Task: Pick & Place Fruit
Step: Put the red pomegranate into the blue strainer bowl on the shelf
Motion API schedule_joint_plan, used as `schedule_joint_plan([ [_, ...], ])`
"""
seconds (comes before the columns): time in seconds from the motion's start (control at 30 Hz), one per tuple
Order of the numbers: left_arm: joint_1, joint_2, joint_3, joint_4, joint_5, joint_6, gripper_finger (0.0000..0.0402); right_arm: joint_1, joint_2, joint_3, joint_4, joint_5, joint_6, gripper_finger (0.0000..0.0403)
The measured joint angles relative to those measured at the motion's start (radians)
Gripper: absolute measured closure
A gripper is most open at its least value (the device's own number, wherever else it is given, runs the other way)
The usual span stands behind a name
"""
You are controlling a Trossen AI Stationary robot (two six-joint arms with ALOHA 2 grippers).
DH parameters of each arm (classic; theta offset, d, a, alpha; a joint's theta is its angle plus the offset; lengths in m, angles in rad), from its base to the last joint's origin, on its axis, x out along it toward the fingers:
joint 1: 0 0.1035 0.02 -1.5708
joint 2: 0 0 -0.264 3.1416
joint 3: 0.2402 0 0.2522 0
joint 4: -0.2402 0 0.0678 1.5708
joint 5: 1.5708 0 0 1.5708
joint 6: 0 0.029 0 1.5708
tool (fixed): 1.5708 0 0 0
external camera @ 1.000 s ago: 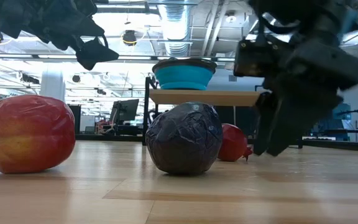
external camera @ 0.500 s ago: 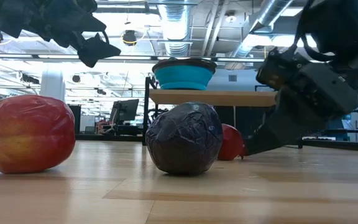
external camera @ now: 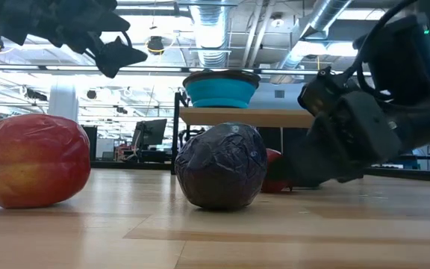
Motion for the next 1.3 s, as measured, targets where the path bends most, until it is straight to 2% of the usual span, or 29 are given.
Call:
schedule_joint_plan([
  [0.2,0.000,0.000,0.000,0.014,0.000,0.000,0.0103,0.002,0.057,-0.002,0.088,0.008,-0.014,0.0160],
  [0.37,0.000,0.000,0.000,0.016,0.000,0.000,0.0103,0.003,0.012,-0.043,0.075,-0.004,0.006,0.0209],
  [0.47,0.000,0.000,0.000,0.017,0.000,0.000,0.0103,0.003,-0.043,-0.077,0.049,0.000,0.042,0.0224],
  [0.6,0.000,0.000,0.000,0.023,0.000,0.000,0.0103,-0.001,-0.189,-0.081,-0.060,0.006,0.047,0.0221],
  [0.7,0.000,0.000,0.000,0.028,0.000,0.000,0.0103,-0.024,-0.342,-0.027,-0.327,0.019,0.029,0.0220],
  [0.87,0.000,0.000,0.000,0.037,0.000,0.014,0.0103,-0.105,-0.581,0.223,-0.960,0.034,-0.107,0.0222],
  [1.0,0.000,0.000,0.000,0.040,0.000,0.029,0.0103,-0.210,-0.640,0.515,-1.390,0.050,-0.266,0.0216],
  [1.13,0.000,0.000,0.000,0.047,0.000,0.030,0.0103,-0.331,-0.576,0.840,-1.713,0.054,-0.476,0.0216],
  [1.3,0.000,0.000,0.000,0.051,0.000,0.030,0.0103,-0.482,-0.370,1.230,-2.000,0.054,-0.715,0.0213],
])
